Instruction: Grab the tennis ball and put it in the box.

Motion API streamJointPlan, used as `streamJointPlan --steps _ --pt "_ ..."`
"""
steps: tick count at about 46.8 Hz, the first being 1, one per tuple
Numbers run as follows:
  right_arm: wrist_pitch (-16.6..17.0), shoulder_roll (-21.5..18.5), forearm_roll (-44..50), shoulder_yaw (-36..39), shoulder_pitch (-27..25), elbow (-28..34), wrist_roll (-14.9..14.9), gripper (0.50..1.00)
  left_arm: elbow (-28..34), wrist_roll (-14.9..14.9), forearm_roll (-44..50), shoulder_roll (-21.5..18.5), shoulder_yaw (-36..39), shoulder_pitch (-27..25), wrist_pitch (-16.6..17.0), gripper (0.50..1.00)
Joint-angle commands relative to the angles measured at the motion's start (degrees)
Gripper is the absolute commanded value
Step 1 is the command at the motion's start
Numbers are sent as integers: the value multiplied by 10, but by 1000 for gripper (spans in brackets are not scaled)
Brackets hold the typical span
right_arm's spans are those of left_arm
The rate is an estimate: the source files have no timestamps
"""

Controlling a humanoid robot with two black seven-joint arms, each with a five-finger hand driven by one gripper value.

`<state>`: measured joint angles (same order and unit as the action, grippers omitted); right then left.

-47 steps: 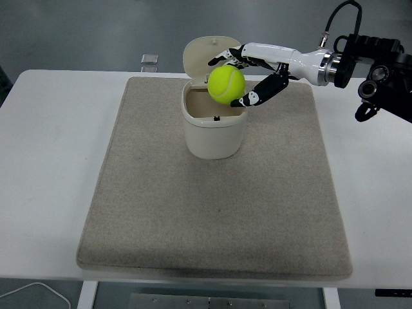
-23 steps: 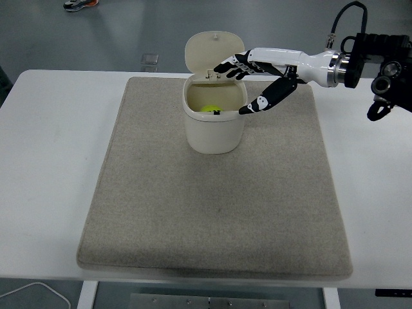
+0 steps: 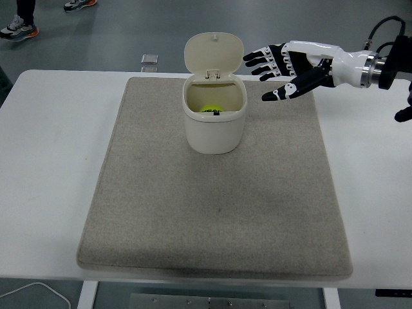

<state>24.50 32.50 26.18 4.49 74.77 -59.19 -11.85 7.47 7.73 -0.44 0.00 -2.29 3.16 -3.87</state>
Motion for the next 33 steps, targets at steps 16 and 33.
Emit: streamJointPlan --steps 16,33 --pt "-57 -11 -214 -3 -36 57 28 911 0 0 0 0 0 0 0 992" --pt "-60 -55 -335 4 -60 155 69 913 0 0 0 0 0 0 0 992"
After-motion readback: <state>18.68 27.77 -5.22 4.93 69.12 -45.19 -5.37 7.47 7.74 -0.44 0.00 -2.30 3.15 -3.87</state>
